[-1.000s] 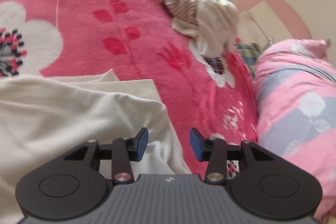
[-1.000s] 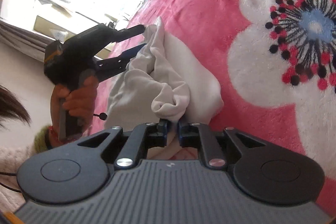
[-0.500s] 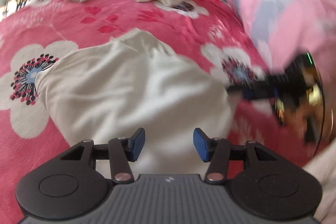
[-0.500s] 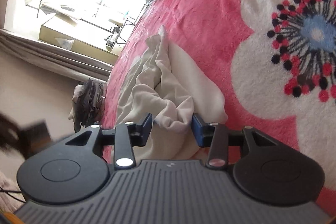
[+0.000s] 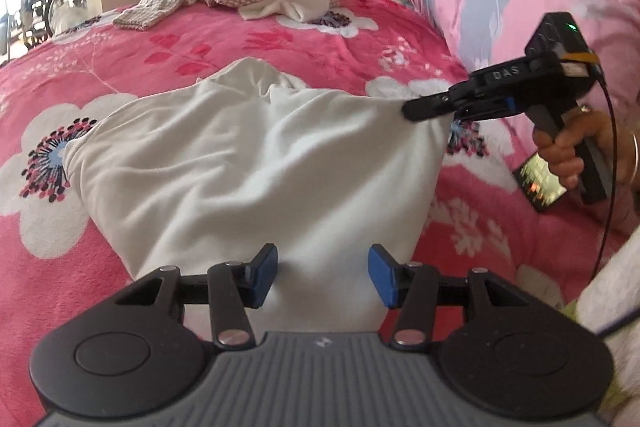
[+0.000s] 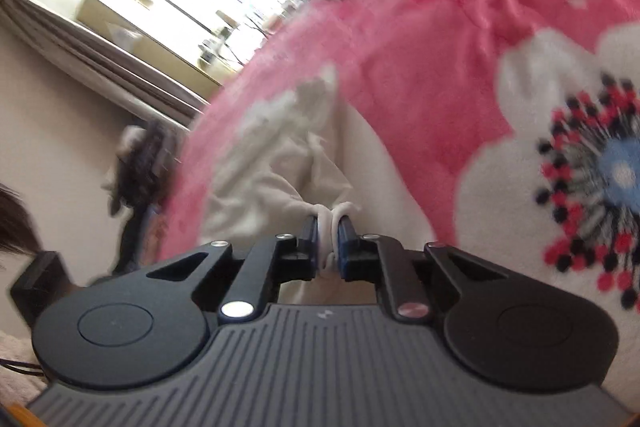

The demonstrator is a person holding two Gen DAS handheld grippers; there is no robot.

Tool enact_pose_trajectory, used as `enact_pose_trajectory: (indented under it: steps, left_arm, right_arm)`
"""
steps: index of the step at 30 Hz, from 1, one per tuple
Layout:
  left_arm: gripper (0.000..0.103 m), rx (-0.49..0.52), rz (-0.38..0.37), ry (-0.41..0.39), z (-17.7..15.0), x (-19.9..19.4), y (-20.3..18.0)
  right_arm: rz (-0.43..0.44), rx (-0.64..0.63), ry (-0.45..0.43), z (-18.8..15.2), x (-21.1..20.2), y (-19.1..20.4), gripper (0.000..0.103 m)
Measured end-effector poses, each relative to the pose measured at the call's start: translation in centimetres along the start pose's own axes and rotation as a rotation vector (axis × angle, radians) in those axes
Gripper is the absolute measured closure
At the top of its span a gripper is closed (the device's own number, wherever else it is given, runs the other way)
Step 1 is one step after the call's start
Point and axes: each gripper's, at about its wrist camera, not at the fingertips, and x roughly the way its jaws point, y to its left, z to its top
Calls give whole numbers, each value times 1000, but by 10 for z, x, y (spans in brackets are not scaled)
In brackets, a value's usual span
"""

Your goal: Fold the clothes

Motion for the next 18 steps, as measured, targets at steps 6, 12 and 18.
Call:
enact_pose_trajectory:
  steps: [6, 12, 18]
  left_arm:
    - [54, -41, -17, -8, -1, 15, 0]
    - [54, -69, -38, -47, 6, 15, 0]
    - [54, 6, 12, -36, -7, 41, -9]
  right_arm:
    - [-66, -25, 52, 2, 5, -10, 95]
    - [-37, -101, 11, 11, -8, 9, 95]
    - [-130, -127, 71, 1, 2, -11, 95]
